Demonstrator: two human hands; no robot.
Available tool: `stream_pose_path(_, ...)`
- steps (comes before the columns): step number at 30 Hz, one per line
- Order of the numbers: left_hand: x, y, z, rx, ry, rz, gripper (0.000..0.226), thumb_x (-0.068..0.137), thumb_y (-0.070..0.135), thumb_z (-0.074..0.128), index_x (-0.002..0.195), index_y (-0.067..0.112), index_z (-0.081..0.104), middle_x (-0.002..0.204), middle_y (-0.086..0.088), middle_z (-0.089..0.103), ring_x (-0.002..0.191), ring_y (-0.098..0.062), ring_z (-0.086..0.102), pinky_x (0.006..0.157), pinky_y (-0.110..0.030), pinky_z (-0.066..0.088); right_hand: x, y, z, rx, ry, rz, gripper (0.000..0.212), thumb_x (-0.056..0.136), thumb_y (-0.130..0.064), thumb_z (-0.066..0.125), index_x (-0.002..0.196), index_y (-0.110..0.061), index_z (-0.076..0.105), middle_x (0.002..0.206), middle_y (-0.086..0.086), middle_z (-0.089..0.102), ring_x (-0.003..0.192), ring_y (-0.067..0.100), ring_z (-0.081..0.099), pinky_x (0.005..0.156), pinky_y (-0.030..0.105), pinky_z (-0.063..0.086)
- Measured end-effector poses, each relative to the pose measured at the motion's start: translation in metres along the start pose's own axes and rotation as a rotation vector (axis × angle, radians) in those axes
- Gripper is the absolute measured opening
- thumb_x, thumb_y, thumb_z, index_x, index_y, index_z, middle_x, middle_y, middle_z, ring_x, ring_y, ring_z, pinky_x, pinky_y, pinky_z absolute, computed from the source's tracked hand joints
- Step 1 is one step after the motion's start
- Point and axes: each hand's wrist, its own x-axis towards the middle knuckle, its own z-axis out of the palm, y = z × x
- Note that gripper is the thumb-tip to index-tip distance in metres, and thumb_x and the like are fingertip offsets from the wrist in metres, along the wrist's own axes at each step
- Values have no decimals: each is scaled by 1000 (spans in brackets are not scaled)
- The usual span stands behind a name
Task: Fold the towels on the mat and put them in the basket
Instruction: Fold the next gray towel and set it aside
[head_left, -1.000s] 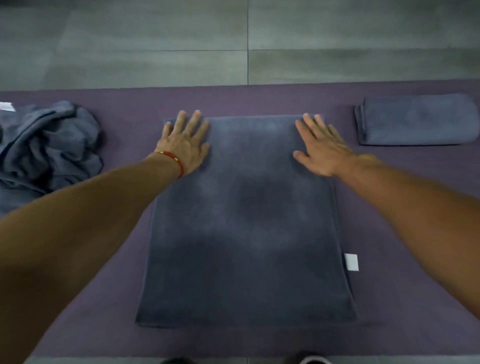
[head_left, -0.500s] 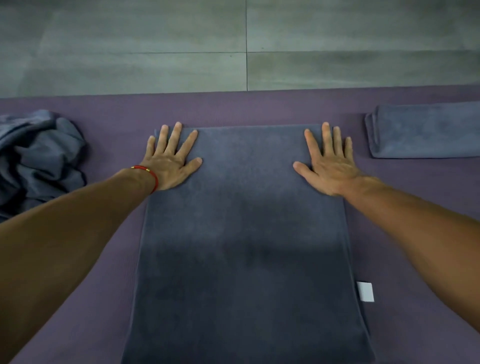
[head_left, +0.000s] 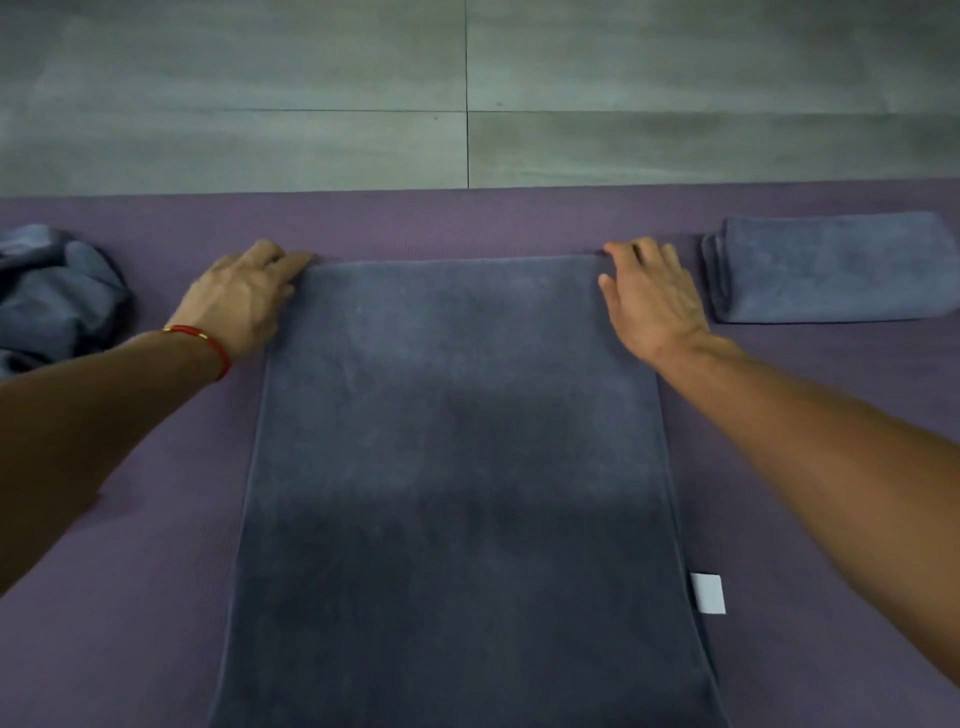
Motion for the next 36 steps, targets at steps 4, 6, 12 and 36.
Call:
stream_pose_path(4, 22, 0, -5, -122, 9, -159, 30, 95, 18, 58, 123, 11, 62, 117, -22, 49, 104, -48, 56, 88, -53, 47, 13, 6, 0, -18, -33, 39, 37, 102, -27, 51, 136, -12, 54, 131, 15, 51, 119, 38, 45, 95, 52, 44)
stream_pose_path(6, 30, 1, -8, -132, -43, -154, 22, 86, 13, 68, 108, 11, 65, 113, -21, 52, 102, -46, 56, 87, -51, 48, 20, 5, 0, 6, -41, 58, 36, 100, -23, 56, 133, -11, 56, 128, 18, 49, 119, 39, 44, 98, 52, 44)
stream_pose_path(12, 26, 9, -14, -177, -13, -268, 20, 78, 9, 69, 82, 21, 54, 94, -20, 66, 88, -45, 61, 76, -45, 52, 22, 2, -9, 42, -9, 122, 24, 93, -19, 66, 115, -11, 66, 123, 16, 53, 116, 39, 50, 96, 48, 47)
stream_pose_path(36, -286, 88, -77, -365, 188, -189, 20, 77, -2, 67, 91, 5, 78, 93, -16, 72, 82, -33, 69, 78, -33, 52, -285, 12, -89, 541, -95, 210, 13, 83, -8, 77, 90, -18, 73, 85, 3, 75, 69, -14, 62, 63, 5, 43)
